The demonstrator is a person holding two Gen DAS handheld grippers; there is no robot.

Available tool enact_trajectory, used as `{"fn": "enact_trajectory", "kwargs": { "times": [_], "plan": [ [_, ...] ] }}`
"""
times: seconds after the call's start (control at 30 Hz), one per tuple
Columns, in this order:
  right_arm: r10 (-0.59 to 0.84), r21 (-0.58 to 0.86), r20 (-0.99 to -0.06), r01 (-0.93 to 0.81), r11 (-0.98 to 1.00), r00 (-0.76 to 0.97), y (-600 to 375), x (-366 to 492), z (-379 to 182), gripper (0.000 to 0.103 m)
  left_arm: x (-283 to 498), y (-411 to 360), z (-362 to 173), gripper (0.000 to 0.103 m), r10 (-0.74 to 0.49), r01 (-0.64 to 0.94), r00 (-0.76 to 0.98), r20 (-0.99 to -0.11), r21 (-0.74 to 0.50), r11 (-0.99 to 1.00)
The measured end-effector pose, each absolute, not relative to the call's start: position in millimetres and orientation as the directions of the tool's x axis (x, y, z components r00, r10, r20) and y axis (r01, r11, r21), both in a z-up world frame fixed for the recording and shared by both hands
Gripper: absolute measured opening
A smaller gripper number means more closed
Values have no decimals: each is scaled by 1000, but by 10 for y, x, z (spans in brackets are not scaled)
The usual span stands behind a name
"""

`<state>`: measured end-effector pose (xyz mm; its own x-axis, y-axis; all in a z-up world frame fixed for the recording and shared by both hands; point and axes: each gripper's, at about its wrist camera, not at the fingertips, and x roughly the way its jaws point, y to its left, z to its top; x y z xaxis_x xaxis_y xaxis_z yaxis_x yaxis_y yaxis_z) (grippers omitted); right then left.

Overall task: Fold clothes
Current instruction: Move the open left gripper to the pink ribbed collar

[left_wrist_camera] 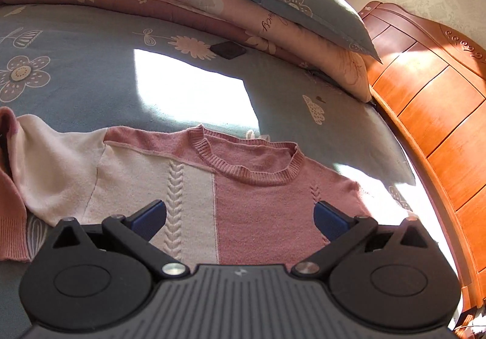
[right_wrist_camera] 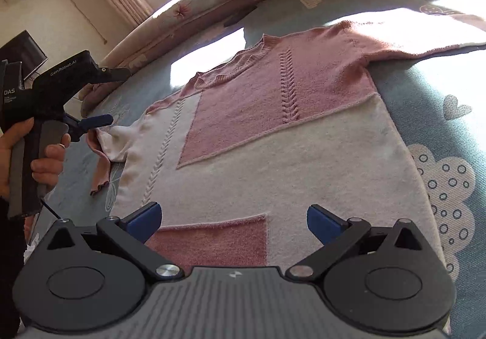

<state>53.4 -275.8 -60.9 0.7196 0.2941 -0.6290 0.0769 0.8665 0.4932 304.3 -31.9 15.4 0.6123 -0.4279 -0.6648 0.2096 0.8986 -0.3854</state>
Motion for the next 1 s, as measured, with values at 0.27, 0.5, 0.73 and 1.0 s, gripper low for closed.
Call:
{"fn": "enact_trajectory", "kwargs": {
  "times": [0.27, 0.5, 0.73, 1.0],
  "plan": [
    [187, 367, -671, 103, 924, 718, -2780, 593, -621, 103, 4096, -400, -507, 102, -457, 127, 543, -705, -469, 874],
    [208, 410, -693, 140, 901, 691, -2862, 660, -748, 103, 4460, -377, -901, 102, -471, 110, 541, -696, -497, 861],
    [222, 409, -716, 139, 902, 662, -2804, 705, -819, 103, 4759, -342, -931, 102, -434, 92, 594, -677, -479, 873],
    [240, 431, -707, 136, 892, 665, -2820, 679, -815, 103, 4445, -362, -702, 102, -495, 170, 602, -627, -505, 846]
  ]
}}
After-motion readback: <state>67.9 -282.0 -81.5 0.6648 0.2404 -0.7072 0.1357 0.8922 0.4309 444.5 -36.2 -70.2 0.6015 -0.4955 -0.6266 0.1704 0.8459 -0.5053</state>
